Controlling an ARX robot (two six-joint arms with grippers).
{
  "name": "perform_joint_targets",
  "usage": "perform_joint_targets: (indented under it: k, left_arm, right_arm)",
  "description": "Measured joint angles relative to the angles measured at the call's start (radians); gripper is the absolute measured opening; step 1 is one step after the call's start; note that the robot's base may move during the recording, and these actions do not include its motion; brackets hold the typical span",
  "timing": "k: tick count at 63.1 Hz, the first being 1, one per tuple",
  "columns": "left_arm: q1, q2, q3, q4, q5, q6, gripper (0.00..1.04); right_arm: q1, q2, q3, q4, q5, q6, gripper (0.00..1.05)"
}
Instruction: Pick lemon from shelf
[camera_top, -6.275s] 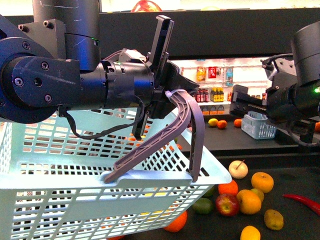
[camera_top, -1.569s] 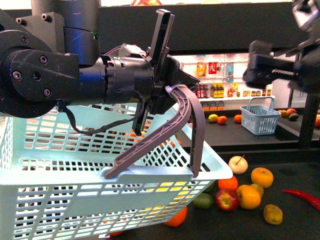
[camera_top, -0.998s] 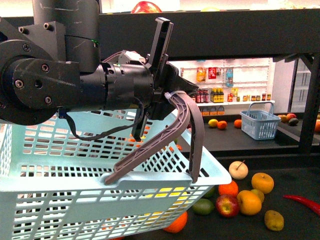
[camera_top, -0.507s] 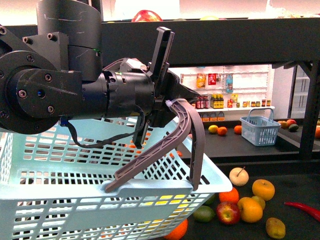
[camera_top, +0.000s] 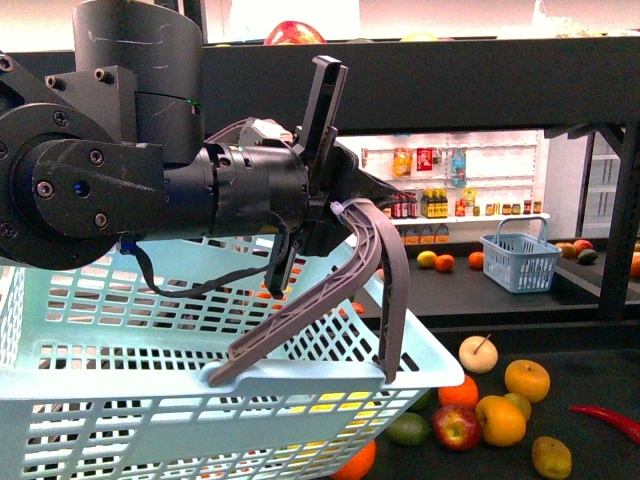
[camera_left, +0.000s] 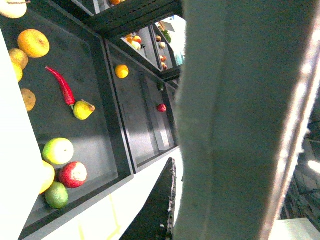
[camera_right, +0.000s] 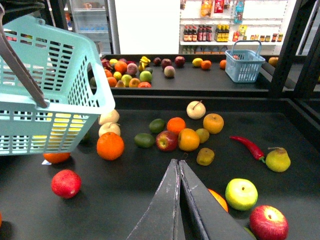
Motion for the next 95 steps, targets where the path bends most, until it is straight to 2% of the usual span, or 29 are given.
perform_joint_targets:
  k: [30, 67, 74, 79, 83, 95]
  left_arm:
    - [0.000, 0.000, 0.000, 0.000, 0.000, 0.000, 0.06]
    - [0.000, 0.000, 0.000, 0.000, 0.000, 0.000, 0.06]
    - [0.000, 0.000, 0.000, 0.000, -0.001, 0.000, 0.06]
    - [-0.005, 0.000, 0.018, -0.078, -0.109, 0.020, 0.06]
    - [-0.004, 0.002, 0.020, -0.082, -0.171, 0.003, 0.06]
    - [0.045, 0.013, 0.027, 0.036, -0.308, -0.071, 0.06]
  right_arm:
    - [-0.002, -0.041, -0.033, 0.005, -0.002, 0.000, 0.03]
    - [-0.002, -0.042, -0.033, 0.005, -0.002, -0.001, 0.97]
    - [-0.002, -0.042, -0.033, 0.005, -0.002, -0.001, 0.97]
    - [-0.002, -0.042, -0.033, 0.005, -0.002, -0.001, 0.97]
    - [-0.002, -0.042, -0.033, 0.005, -0.003, -0.001, 0.97]
    - [-0.002, -0.042, -0.033, 0.005, -0.002, -0.001, 0.97]
